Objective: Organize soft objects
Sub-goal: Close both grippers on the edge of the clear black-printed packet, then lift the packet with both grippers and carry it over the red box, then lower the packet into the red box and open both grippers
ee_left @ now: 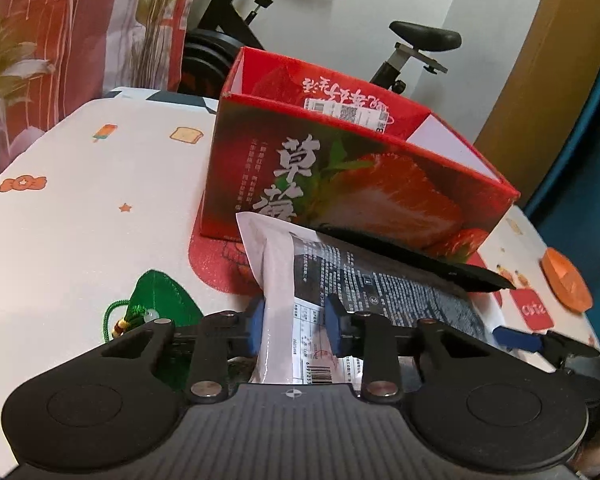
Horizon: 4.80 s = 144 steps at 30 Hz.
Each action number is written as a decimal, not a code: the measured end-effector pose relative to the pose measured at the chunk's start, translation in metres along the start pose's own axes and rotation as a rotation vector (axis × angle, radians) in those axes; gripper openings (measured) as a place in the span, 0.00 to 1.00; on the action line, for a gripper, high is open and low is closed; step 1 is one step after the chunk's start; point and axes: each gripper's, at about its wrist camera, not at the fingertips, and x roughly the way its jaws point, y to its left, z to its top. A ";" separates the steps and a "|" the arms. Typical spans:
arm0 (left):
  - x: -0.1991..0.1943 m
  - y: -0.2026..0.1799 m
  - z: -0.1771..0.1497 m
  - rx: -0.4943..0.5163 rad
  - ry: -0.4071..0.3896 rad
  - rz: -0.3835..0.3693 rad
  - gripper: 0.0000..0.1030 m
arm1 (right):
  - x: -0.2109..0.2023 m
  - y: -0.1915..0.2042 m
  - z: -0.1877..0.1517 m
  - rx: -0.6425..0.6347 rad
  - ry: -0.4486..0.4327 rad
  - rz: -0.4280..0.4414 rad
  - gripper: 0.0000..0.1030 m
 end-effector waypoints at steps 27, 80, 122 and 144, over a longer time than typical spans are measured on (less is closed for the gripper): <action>0.009 0.001 -0.011 0.026 0.012 0.037 0.33 | -0.011 -0.018 0.001 0.147 -0.041 -0.004 0.88; -0.056 -0.020 0.053 0.004 -0.240 -0.105 0.32 | -0.092 -0.005 0.122 -0.101 -0.333 0.050 0.24; 0.096 -0.021 0.151 0.164 -0.022 0.105 0.33 | 0.079 -0.055 0.207 0.063 -0.068 -0.147 0.13; 0.091 -0.010 0.154 0.113 -0.073 -0.005 0.31 | 0.131 -0.026 0.223 -0.031 0.191 -0.183 0.12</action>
